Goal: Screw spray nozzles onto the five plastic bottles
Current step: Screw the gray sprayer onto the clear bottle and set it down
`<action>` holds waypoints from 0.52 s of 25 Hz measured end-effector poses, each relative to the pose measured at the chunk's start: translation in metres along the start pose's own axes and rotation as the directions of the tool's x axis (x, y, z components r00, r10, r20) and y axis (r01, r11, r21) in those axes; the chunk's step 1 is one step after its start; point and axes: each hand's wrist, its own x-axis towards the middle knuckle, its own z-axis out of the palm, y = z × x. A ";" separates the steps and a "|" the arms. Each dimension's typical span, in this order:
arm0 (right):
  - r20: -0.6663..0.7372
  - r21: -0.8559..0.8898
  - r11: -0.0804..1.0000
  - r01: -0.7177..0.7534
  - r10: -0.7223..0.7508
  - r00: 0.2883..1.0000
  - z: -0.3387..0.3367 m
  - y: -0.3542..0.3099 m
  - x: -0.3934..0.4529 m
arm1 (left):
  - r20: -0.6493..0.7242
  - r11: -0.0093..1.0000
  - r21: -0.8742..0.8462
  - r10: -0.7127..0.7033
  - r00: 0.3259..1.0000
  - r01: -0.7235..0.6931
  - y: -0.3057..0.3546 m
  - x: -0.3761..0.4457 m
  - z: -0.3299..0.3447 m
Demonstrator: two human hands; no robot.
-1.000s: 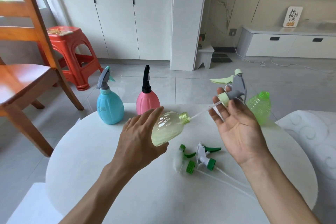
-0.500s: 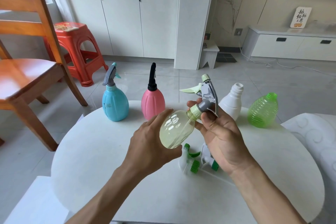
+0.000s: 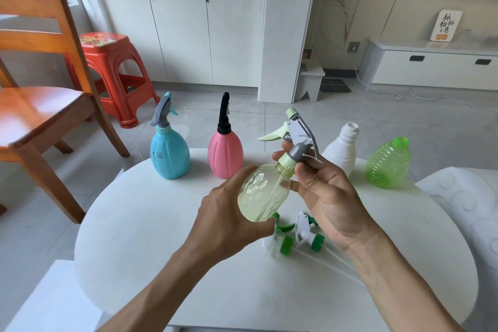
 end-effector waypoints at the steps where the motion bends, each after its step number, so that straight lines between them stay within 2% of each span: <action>1: -0.023 -0.012 1.000 0.007 -0.008 1.000 0.001 0.001 0.001 | -0.003 1.000 -0.005 0.002 1.000 -0.002 0.001 0.000 0.001; 4: -0.068 -0.069 0.996 0.050 -0.055 0.996 0.003 0.003 0.003 | -0.004 1.000 -0.013 -0.012 1.000 0.012 0.002 0.001 0.001; 7: -0.055 -0.087 0.994 0.064 -0.069 0.996 -0.001 0.002 0.004 | 0.029 0.998 -0.034 -0.042 0.999 0.043 0.004 0.002 -0.001; 11: 0.005 -0.028 0.999 0.036 -0.036 0.999 -0.007 -0.002 0.006 | 0.206 0.972 -0.170 -0.124 0.971 0.161 0.003 0.005 -0.003; 13: 0.044 -0.006 1.000 0.007 -0.006 0.999 -0.008 -0.003 0.006 | 0.238 0.966 -0.176 -0.143 0.961 0.187 0.004 0.004 -0.005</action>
